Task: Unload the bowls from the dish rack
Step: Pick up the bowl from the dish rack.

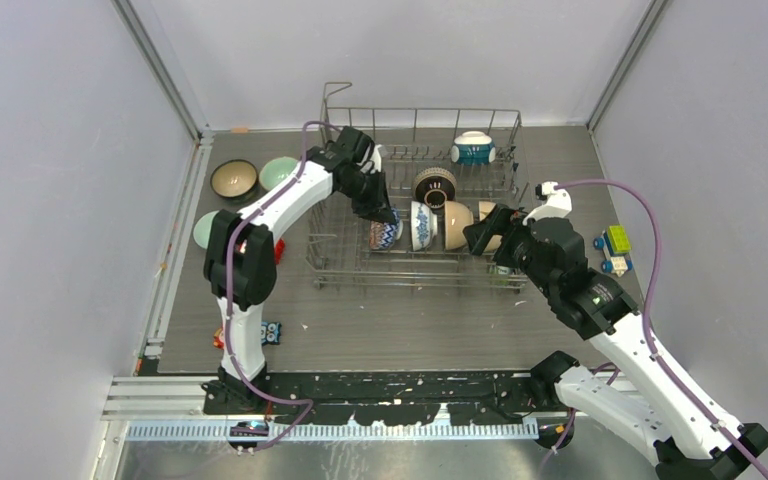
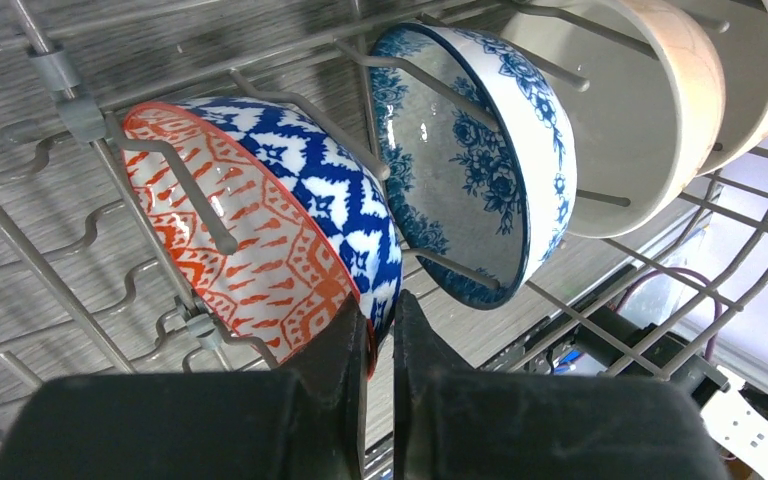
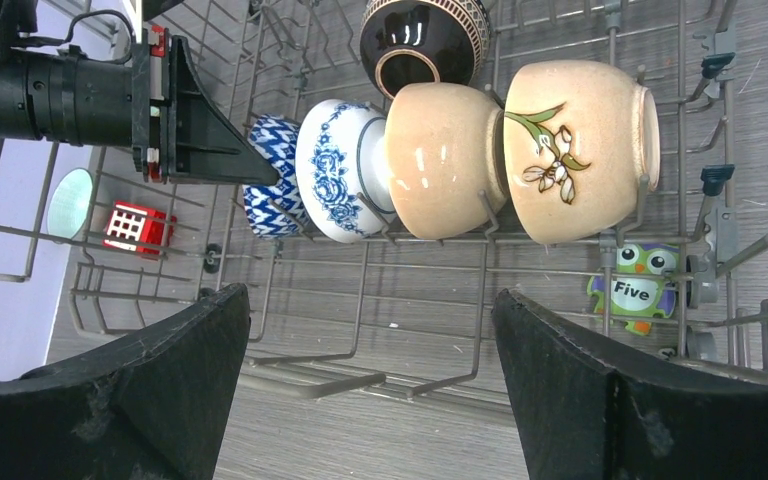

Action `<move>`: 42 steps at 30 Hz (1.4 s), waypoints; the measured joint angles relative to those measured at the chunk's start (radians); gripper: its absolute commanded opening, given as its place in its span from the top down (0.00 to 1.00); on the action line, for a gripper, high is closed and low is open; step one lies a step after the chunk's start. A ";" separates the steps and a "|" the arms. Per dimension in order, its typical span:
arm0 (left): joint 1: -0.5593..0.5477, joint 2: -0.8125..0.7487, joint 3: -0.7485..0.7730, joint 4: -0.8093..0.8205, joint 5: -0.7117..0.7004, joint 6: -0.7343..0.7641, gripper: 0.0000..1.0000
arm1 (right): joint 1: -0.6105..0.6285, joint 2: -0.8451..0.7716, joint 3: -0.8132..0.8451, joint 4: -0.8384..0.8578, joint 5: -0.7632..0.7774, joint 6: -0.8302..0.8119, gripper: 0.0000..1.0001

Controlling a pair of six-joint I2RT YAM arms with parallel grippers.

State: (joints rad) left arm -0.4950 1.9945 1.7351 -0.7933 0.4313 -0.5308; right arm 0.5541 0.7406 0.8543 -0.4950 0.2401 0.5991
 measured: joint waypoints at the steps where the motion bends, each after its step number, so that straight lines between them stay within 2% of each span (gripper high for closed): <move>1: 0.001 0.000 -0.002 0.005 0.005 -0.001 1.00 | 0.000 0.000 0.000 0.000 0.002 0.000 0.06; 15: 0.052 -0.043 -0.098 0.114 0.107 -0.026 1.00 | 0.000 -0.001 0.000 0.000 0.002 -0.001 0.06; 29: 0.108 -0.087 -0.164 0.216 0.228 -0.128 1.00 | 0.000 -0.006 0.000 0.000 0.002 -0.001 0.06; 42: 0.118 -0.119 -0.202 0.260 0.227 -0.172 1.00 | 0.000 -0.017 0.000 -0.006 0.003 -0.002 0.06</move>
State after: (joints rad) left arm -0.3771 1.8759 1.5333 -0.5331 0.6586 -0.7029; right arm 0.5541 0.7235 0.8547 -0.5011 0.2432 0.5972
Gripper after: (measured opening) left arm 0.077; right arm 0.944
